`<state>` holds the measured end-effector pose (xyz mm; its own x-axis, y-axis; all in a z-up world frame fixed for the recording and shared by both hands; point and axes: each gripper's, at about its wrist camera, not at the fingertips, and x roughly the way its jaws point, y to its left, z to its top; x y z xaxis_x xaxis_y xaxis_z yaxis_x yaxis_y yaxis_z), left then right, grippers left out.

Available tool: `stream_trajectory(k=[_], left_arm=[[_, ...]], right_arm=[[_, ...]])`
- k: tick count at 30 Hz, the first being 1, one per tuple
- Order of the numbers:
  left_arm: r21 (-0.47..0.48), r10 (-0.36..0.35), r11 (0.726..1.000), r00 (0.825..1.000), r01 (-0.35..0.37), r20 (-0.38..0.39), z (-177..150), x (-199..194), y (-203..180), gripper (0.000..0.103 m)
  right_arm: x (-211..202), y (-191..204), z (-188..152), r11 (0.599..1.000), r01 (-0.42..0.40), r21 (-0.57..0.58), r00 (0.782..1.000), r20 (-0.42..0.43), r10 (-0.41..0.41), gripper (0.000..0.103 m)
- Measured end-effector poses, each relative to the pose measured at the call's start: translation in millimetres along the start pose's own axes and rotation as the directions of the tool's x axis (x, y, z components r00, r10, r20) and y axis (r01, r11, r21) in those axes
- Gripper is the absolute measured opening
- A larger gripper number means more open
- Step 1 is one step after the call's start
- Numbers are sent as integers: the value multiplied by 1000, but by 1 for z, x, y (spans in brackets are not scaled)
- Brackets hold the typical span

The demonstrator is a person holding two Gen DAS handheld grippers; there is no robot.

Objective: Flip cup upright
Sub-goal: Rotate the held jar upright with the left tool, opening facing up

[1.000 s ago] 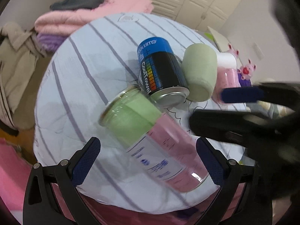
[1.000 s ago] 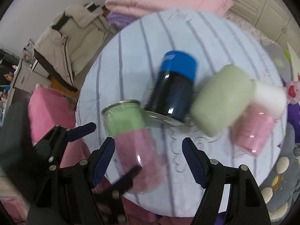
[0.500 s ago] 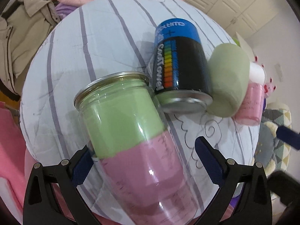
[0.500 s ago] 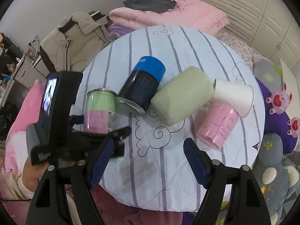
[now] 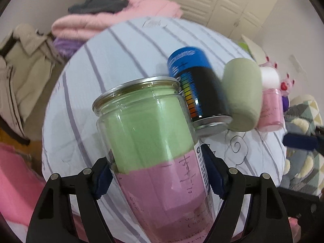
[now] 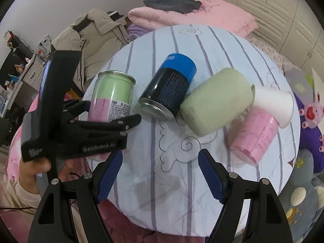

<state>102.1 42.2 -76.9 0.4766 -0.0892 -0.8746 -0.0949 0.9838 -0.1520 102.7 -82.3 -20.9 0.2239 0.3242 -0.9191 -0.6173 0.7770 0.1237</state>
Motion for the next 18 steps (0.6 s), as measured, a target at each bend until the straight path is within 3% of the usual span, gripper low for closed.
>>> stream_trajectory(k=[3,8,11,15,18], left_arm=[[46,45,998,995,-50,88,-2,-11,4,79],[89,42,994,976,-63,216,-3,-19,5,79],[118,51,989,950,-91,307,-2,-23,0,78],[160,70,975,901,-151,428,4,-27,-8,74],[183,84,966,894,-181,441,6,-24,-11,72]], right_arm=[[-1,7,0,999,46,-26,998,35,-45,79],[-8,17,-8,992,123,-40,986,122,-117,79],[-11,20,-12,984,179,-18,969,178,-173,79],[-10,24,-18,976,217,29,946,238,-217,79],[-5,23,-21,972,221,74,936,262,-233,79]])
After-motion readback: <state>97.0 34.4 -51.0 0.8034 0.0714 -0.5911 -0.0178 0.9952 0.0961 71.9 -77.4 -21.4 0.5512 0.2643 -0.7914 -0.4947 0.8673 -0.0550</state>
